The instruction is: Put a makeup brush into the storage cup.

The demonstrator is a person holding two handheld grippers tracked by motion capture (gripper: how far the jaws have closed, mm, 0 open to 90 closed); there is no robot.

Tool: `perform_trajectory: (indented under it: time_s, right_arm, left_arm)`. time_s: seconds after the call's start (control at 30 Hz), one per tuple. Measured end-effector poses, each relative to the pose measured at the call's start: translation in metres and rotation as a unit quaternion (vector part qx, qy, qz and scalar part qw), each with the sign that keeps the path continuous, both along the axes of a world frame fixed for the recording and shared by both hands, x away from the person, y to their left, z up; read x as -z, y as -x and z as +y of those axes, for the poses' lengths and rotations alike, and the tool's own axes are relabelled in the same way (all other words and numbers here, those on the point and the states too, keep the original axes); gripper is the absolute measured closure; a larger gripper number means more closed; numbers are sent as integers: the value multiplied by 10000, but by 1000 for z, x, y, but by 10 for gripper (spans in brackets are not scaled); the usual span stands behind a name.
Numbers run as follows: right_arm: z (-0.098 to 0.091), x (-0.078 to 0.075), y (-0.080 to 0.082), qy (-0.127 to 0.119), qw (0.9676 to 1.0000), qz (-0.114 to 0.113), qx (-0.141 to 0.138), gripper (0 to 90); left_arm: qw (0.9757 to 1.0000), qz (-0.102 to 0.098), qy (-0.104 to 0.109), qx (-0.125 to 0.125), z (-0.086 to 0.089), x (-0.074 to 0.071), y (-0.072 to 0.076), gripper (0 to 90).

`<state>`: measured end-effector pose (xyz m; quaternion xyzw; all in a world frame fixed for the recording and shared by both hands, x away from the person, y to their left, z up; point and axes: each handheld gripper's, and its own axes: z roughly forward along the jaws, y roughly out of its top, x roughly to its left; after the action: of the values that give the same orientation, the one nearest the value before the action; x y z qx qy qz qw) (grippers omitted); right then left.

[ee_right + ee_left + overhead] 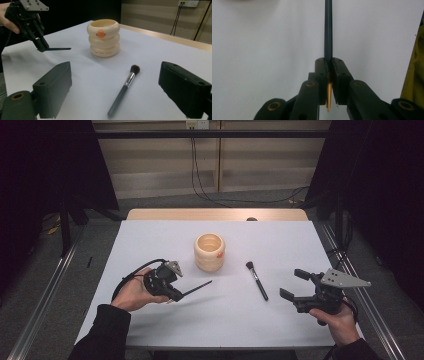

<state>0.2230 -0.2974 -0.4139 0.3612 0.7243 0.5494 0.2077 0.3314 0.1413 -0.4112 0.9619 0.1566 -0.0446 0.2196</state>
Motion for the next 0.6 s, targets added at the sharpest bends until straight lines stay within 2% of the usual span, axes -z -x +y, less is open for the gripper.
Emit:
perform_trajectory:
  time_s: [0.07, 0.1, 0.17, 0.23, 0.37, 0.4, 0.43, 0.47, 0.5, 0.6]
  right_arm:
    - [4, -1, -3, -59, 9999, 30, -117, 124]
    - [4, -1, -3, -59, 9999, 30, -117, 124]
    - [7, -2, -5, 50, 9998, 38, -212, 129]
    - [8, -3, -5, 54, 9997, 43, -240, 130]
    - [14, -7, -8, 158, 9990, 25, -429, 154]
    - [16, -7, -9, 163, 9988, 22, -463, 165]
    - [18, -8, -10, 129, 9986, 0, -518, 181]
    - [20, -9, -11, 167, 9986, -72, -505, 193]
    - [22, -10, -12, 189, 9985, -110, -502, 212]
    - [28, -13, -16, 288, 9966, -99, -761, 267]
  left_arm:
    - [10000, -30, 17, 27, -3, -1, 1, 837]
    - [9999, -81, 46, -39, -4, -2, 2, 837]
    - [9999, -94, 24, -26, -6, -3, 4, 837]
    - [9999, -61, 125, -12, -8, -3, 6, 837]
    - [9998, -106, 133, 67, -15, -1, 10, 837]
    - [9998, -53, 167, 21, -17, -1, 12, 838]
    - [9998, -77, 117, 156, -18, -2, 11, 838]
    - [9998, -56, 159, 123, -20, -2, 13, 837]
    - [9997, -24, 134, 209, -21, -2, 14, 837]
    - [9995, -80, 107, 279, -27, -2, 17, 837]
